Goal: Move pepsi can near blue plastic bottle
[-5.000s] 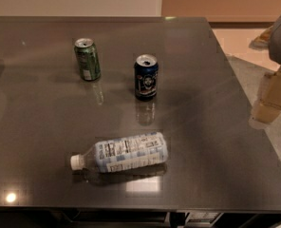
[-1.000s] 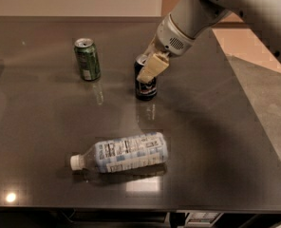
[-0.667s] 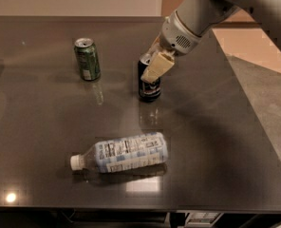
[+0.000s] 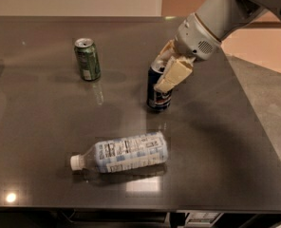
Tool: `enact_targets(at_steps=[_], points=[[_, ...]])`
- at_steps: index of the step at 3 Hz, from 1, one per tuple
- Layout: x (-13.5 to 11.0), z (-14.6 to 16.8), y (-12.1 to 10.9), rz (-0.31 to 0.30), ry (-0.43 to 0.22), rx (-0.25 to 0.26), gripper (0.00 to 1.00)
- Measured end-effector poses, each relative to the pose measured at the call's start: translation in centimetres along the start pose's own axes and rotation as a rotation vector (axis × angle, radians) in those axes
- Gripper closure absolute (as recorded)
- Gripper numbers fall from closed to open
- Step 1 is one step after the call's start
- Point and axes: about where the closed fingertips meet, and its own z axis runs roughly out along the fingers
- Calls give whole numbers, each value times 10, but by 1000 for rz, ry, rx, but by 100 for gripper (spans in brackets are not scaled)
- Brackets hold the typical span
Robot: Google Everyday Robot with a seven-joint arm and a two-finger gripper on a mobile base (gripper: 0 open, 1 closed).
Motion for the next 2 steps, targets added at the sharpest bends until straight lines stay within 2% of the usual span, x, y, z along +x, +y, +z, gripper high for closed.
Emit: enact_targets(at_steps=[2], points=[[6,-6,52,-114,-37,-98,100]])
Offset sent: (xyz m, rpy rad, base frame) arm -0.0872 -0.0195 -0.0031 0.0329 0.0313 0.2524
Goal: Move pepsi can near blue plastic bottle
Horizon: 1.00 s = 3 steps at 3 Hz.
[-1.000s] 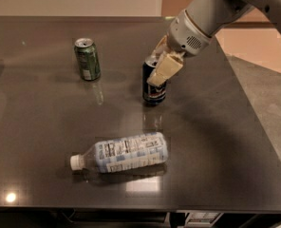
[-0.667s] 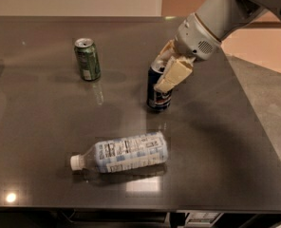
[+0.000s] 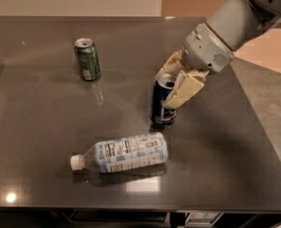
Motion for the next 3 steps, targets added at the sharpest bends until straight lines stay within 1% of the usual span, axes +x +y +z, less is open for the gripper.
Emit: enact_targets(at_steps=[1,2,3], points=[[-1,4,18,-44,-3,-41,82],[0,10,29,-72,2,-65,59],[3,16,34,-85,10,-78,36]])
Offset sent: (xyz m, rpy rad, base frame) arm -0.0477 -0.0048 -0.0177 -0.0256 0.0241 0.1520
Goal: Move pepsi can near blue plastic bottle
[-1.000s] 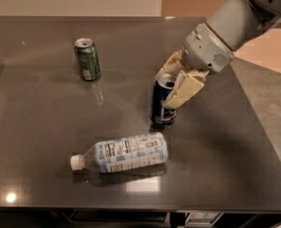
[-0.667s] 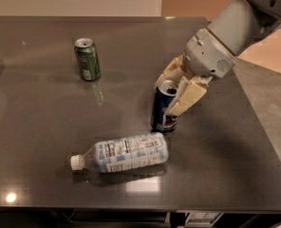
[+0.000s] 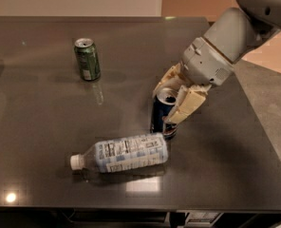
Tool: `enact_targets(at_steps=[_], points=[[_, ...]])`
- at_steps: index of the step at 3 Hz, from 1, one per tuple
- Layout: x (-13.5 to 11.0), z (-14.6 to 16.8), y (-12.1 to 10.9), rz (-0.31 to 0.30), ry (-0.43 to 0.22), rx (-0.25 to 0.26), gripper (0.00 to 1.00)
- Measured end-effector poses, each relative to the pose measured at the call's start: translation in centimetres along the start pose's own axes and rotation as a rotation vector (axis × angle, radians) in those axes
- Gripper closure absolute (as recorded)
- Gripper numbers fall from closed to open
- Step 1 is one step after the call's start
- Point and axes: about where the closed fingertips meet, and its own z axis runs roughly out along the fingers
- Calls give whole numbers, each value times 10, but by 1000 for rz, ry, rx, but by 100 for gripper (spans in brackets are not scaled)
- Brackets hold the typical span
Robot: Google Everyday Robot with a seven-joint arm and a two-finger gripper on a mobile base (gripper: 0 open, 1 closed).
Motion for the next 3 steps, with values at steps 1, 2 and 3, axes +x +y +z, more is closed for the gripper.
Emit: enact_targets(at_steps=[1,2,3], points=[[4,5,1,-1,5,-9,12],[2,6,-1,-3,4,0,0],[2,6,-1,-3,4,0,0]])
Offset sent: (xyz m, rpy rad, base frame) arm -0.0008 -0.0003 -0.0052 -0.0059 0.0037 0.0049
